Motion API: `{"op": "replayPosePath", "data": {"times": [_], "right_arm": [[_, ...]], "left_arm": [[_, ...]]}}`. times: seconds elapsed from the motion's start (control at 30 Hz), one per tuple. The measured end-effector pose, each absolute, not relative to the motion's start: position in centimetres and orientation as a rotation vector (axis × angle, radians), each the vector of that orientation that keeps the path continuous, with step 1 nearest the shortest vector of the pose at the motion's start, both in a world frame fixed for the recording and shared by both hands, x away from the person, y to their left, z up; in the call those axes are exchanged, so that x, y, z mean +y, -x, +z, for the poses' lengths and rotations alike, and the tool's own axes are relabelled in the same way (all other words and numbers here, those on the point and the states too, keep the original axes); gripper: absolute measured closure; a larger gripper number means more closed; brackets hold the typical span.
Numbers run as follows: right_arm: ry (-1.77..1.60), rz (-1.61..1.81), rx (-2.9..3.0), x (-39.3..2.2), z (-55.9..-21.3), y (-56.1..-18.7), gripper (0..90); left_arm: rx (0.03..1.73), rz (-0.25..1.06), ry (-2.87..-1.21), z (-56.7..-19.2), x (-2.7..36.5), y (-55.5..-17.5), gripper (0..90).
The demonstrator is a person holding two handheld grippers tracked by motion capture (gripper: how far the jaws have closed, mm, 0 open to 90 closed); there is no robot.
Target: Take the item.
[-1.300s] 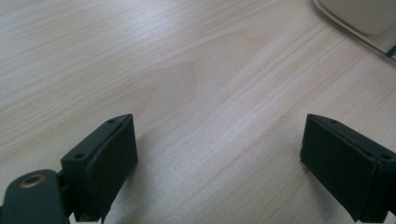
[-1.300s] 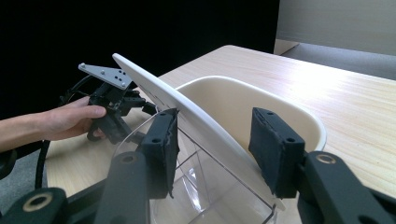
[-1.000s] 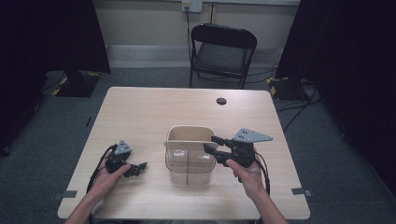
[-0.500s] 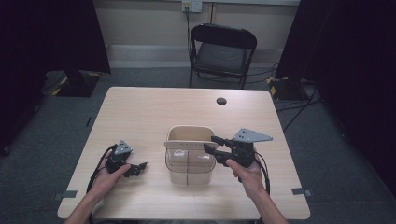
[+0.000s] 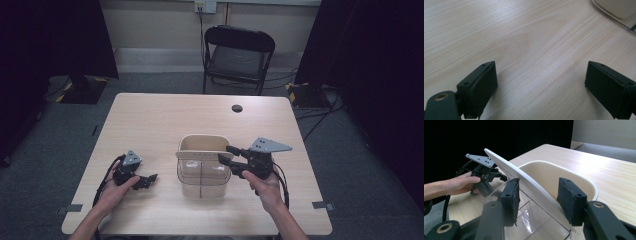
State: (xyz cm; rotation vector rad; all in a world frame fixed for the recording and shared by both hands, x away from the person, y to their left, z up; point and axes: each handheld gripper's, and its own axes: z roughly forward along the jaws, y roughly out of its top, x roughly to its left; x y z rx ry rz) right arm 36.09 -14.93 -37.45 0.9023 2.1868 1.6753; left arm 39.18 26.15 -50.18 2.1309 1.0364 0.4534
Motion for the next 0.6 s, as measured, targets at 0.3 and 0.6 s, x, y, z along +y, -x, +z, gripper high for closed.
{"op": "replayPosePath", "data": {"times": [0.3,0.6], "right_arm": [[-0.905,1.678,2.186,-14.92,-37.46,-36.09,52.6],[-0.906,1.675,2.185,-14.91,-37.45,-36.06,52.6]], "left_arm": [[1.035,0.452,-2.131,-50.18,26.15,-39.19,10.2],[1.038,0.450,-2.129,-50.19,26.13,-39.18,10.2]]}}
